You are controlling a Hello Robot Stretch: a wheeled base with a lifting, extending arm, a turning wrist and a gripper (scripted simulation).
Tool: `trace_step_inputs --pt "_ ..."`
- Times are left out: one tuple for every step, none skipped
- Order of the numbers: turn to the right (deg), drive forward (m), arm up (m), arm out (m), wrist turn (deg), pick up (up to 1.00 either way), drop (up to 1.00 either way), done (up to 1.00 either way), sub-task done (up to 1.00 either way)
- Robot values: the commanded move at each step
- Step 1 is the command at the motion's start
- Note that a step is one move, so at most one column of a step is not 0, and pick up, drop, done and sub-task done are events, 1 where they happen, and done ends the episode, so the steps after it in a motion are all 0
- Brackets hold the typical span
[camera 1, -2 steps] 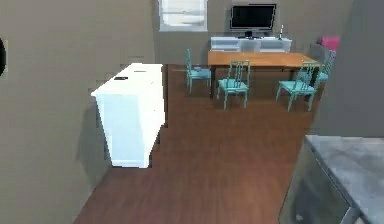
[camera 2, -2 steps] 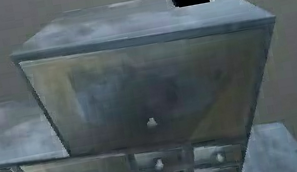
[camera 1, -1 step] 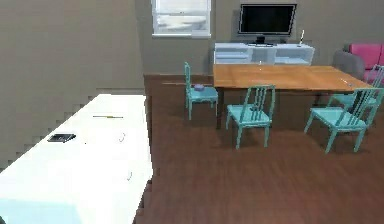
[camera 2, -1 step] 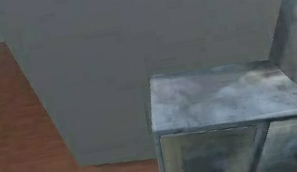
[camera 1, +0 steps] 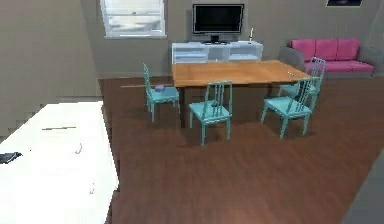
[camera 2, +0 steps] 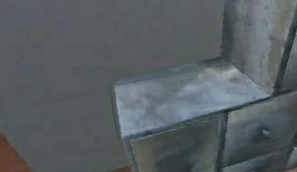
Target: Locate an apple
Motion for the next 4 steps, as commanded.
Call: trace_step_inputs --pt "0.0 0.25 0.00 0.00 0.0 0.00 0.00 0.00 0.00" --pt "30.0 0.00 0.00 0.00 0.0 0.00 0.00 0.00 0.00" --pt "0.0 1.00 0.00 0.00 0.0 0.00 0.00 0.00 0.00" --pt "6.0 0.00 0.00 0.00 0.0 0.00 0.00 0.00 0.00"
